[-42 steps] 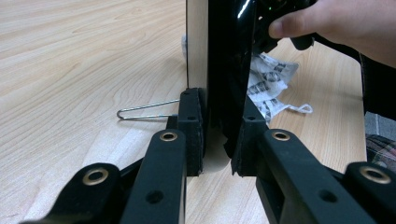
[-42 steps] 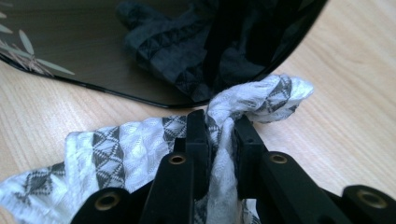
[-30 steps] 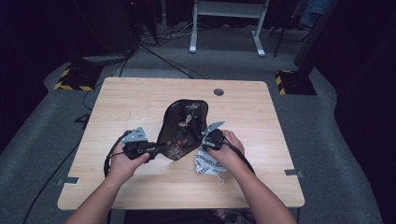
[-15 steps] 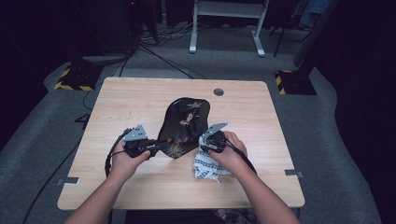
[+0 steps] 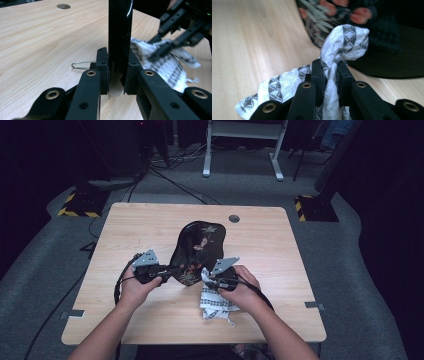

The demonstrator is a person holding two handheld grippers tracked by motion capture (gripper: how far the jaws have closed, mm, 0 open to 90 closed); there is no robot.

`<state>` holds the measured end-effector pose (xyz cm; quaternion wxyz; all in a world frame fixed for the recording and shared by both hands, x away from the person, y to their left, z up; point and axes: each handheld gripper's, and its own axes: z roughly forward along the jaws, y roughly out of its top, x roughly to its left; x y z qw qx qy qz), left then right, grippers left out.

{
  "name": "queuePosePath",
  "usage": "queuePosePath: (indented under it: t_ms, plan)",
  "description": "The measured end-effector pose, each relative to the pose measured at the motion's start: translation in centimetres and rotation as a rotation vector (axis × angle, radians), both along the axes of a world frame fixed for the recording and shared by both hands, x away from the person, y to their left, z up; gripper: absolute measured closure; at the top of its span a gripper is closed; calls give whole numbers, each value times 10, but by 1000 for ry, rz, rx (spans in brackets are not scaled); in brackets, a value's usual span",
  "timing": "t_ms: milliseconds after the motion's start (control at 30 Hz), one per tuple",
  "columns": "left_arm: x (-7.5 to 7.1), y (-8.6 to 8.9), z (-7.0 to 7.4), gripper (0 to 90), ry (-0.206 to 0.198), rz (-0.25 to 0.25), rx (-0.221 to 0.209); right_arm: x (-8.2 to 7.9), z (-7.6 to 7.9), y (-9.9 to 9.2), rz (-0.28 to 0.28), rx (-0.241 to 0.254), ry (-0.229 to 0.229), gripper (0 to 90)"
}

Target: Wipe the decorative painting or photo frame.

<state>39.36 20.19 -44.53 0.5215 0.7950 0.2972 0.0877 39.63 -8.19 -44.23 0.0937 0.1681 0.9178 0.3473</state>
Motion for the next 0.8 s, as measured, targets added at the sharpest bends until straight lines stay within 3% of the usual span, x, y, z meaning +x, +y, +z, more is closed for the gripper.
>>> queuePosePath:
  t_ms: [200, 500, 633, 800]
  plan:
    - [1, 0, 0, 784, 9, -6, -6, -9, -3, 16, 93, 8, -15, 799]
    - [0, 0, 0, 784, 4, -10, 0, -16, -20, 45, 207, -5, 18, 788]
    - [1, 1, 0, 783, -1, -13, 4, -16, -26, 50, 223, -9, 34, 739]
    - [0, 0, 0, 778, 9, -11, -16, -16, -26, 45, 171, 56, 27, 566]
